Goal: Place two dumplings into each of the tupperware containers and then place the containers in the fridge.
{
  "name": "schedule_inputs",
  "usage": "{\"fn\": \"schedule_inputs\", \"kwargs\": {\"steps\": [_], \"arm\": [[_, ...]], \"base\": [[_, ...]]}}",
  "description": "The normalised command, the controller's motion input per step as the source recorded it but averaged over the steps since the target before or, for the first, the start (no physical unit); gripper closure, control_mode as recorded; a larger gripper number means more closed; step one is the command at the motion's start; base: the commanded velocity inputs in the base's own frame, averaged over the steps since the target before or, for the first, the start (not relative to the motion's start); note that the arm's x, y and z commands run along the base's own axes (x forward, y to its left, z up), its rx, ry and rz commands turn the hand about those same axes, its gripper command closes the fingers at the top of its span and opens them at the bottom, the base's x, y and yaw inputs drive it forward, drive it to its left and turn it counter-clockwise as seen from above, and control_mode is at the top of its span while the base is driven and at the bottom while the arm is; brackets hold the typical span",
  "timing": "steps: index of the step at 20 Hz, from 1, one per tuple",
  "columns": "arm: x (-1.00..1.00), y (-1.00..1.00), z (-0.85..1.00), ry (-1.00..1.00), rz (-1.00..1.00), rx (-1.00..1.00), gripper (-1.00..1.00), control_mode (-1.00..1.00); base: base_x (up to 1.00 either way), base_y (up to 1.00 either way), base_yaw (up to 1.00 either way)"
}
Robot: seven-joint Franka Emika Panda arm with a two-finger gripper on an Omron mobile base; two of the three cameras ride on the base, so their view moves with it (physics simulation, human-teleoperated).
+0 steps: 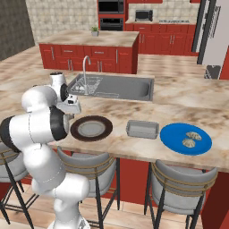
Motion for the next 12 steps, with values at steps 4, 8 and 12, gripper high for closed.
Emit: {"fn": "schedule_inputs", "kwargs": {"steps": [4,8,12], "arm": [[0.0,1.0,0.0,0.0,0.05,0.0,1.0,-1.0],[0.0,0.91,0.0,0.0,0.06,0.0,1.0,-1.0],[0.0,0.56,0.0,0.0,0.05,0.0,1.0,-1.0]], "base": [[0.0,0.0,0.0],[0.0,0.0,0.0],[0.0,0.0,0.0]]}}
